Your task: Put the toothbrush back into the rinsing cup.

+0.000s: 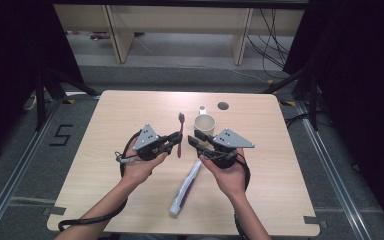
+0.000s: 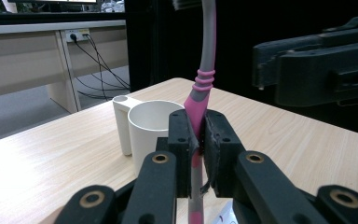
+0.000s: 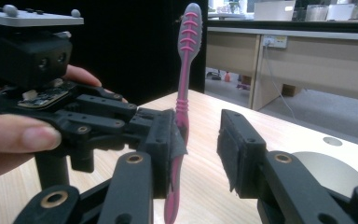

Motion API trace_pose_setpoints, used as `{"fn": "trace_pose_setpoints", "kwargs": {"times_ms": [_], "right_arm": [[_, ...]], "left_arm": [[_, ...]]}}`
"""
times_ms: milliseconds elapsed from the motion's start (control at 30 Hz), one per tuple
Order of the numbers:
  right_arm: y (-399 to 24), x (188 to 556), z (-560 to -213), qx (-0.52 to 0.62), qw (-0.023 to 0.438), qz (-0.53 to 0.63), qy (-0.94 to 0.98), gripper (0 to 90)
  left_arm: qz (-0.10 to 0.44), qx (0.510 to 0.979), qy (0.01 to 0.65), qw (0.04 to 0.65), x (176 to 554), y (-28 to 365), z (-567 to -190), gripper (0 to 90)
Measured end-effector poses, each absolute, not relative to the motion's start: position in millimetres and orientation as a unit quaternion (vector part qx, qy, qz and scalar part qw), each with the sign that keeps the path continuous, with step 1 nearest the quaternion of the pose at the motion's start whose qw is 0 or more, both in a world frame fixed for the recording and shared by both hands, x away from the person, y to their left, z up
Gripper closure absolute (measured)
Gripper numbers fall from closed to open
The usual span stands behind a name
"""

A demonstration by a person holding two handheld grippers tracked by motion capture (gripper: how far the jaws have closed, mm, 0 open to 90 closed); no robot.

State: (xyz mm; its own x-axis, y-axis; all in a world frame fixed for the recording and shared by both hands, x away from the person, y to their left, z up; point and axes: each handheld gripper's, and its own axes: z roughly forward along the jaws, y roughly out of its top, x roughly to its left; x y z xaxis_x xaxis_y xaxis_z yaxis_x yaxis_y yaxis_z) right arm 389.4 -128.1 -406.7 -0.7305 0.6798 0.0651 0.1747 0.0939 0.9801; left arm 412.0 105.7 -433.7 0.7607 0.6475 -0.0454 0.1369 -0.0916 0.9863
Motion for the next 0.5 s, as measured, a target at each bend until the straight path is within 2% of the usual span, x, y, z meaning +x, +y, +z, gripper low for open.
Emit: {"fn": "trace_pose_setpoints", "kwargs": {"times_ms": [200, 300, 333, 400, 433, 500], "right_arm": [[-125.1, 392.3, -404.5, 0.314, 0.204, 0.601, 0.706, 67.2], [-125.5, 397.0, -404.0, 0.299, 0.246, 0.601, 0.699, 67.1], [-124.0, 395.3, -404.0, 0.306, 0.226, 0.601, 0.703, 68.5], [-123.6, 397.2, -404.5, 0.295, 0.230, 0.603, 0.704, 69.3], [-122.5, 395.9, -404.9, 0.313, 0.206, 0.596, 0.710, 68.7], [-122.6, 396.3, -405.8, 0.311, 0.217, 0.594, 0.709, 69.0]], "left_arm": [[0.207, 0.711, 0.273, 0.614, 410.1, 100.8, -434.5, 81.5], [0.207, 0.713, 0.272, 0.613, 410.1, 98.8, -434.5, 81.5], [0.208, 0.714, 0.270, 0.612, 410.0, 98.1, -434.2, 81.5], [0.208, 0.715, 0.269, 0.611, 410.2, 97.0, -433.9, 81.5], [0.207, 0.714, 0.269, 0.612, 410.2, 96.5, -433.8, 81.5], [0.208, 0.716, 0.268, 0.611, 410.2, 95.6, -433.9, 81.5]]}}
